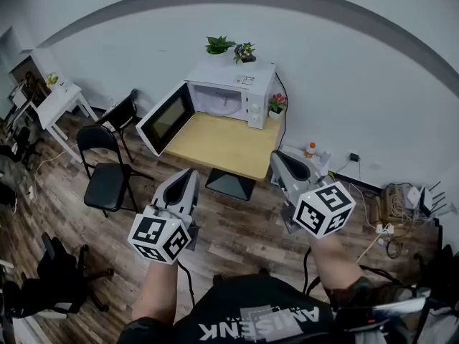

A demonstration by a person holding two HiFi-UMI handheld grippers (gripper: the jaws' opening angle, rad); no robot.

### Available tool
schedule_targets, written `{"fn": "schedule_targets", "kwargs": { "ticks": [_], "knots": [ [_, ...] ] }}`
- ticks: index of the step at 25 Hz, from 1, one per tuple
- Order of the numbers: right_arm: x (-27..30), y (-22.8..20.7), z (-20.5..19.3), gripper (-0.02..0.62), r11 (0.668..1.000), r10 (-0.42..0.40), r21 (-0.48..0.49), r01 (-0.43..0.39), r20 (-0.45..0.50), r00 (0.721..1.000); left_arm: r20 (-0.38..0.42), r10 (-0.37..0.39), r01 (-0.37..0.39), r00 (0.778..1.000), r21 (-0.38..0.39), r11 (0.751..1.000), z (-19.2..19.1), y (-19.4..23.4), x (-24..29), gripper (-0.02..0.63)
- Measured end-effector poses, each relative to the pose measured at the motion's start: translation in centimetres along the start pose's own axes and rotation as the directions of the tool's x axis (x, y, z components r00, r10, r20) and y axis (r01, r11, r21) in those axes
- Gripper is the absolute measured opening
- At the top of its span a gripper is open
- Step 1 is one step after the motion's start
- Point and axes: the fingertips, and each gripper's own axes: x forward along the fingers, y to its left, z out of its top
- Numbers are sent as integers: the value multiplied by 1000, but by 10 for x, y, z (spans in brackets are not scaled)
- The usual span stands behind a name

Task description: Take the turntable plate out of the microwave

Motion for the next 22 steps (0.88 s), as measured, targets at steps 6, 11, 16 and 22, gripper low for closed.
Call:
{"fn": "schedule_targets", "kwargs": {
  "ticks": [6,11,16,22],
  "knots": [
    [6,13,-8,5,1000,-8,-23,7,-29,1000,-11,1,-1,1000,-23,1000,1,10,-8,2],
    [14,25,-17,5,1000,-17,-4,17,-35,999,-17,-27,26,1000,-45,999,-4,21,-16,2],
    [28,44,-20,4,999,-45,-25,44,-42,998,-2,-28,28,1000,-65,998,-3,44,-29,2],
    [44,62,-27,5,995,-86,-45,84,-47,995,-50,-25,19,998,-123,992,-20,78,-48,2]
  ]
}}
